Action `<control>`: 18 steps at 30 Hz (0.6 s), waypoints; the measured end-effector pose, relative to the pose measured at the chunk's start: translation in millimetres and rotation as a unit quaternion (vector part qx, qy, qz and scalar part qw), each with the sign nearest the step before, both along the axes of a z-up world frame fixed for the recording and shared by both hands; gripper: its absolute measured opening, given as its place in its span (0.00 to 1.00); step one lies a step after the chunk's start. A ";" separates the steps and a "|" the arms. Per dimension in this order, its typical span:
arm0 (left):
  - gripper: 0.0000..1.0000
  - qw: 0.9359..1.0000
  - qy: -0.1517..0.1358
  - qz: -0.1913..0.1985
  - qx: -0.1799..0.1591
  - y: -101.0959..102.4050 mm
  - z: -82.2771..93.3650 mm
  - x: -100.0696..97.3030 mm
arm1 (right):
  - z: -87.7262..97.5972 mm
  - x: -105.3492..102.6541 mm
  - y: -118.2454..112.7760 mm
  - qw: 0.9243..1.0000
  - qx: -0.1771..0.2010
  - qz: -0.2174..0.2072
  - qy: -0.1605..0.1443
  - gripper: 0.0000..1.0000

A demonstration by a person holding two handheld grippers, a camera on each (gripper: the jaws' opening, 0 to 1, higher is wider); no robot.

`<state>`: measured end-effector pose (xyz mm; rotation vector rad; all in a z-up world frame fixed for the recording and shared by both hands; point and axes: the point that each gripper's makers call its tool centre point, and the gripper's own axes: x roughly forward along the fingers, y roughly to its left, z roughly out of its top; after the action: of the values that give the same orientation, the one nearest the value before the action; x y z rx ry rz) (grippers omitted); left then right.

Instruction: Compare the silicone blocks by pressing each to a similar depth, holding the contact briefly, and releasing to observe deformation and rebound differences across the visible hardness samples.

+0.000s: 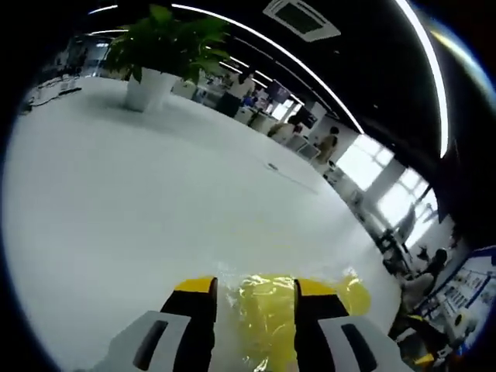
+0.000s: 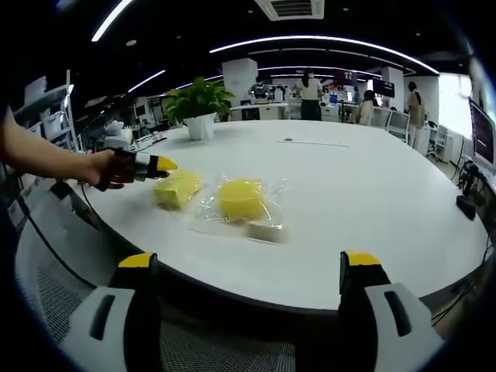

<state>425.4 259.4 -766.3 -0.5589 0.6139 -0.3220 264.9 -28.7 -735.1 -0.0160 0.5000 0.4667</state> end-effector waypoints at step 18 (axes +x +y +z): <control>0.17 0.997 0.006 0.043 -0.060 4.9 -6.0 17.1 | -4.6 -0.9 -1.8 1.000 -0.004 -0.004 0.011 0.91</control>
<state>442.6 264.3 -772.3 -0.7012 0.5828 -0.2750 264.0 -30.6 -739.7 -0.0167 0.5228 0.4571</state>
